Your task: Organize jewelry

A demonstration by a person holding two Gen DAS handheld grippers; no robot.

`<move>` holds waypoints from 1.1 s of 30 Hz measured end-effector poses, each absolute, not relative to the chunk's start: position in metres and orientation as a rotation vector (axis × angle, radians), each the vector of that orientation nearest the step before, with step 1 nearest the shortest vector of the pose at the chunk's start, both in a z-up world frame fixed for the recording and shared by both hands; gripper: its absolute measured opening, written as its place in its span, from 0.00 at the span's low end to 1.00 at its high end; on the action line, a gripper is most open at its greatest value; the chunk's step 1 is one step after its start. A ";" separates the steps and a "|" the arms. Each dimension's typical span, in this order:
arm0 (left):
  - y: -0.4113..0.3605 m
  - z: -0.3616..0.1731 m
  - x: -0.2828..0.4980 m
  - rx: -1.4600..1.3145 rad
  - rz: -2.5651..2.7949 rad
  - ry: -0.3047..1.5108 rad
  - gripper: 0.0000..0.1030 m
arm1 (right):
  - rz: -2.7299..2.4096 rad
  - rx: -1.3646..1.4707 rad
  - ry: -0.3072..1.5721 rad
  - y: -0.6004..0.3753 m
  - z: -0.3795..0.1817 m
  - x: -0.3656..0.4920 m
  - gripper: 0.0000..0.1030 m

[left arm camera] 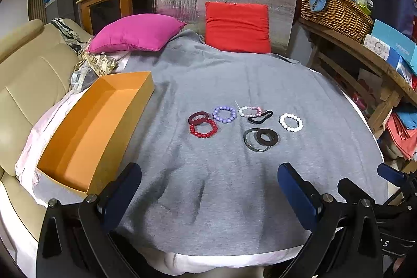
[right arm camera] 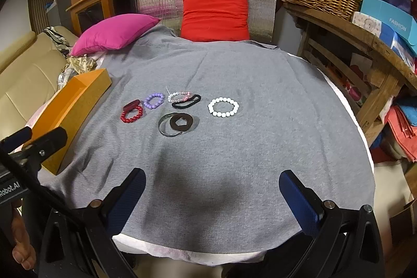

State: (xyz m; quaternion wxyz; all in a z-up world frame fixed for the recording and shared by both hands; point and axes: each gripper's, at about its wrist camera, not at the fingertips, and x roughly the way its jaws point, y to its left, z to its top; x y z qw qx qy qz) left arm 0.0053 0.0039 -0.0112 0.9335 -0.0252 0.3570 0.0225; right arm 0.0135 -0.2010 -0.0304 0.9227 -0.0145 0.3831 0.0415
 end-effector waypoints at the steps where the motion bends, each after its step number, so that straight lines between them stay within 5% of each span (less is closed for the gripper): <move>1: 0.005 -0.011 0.006 -0.053 0.047 0.732 1.00 | 0.085 -0.031 0.786 -0.201 -0.030 0.014 1.00; 33: 0.010 -0.016 0.008 -0.043 0.066 0.752 1.00 | 0.072 -0.028 0.790 -0.205 -0.032 0.020 1.00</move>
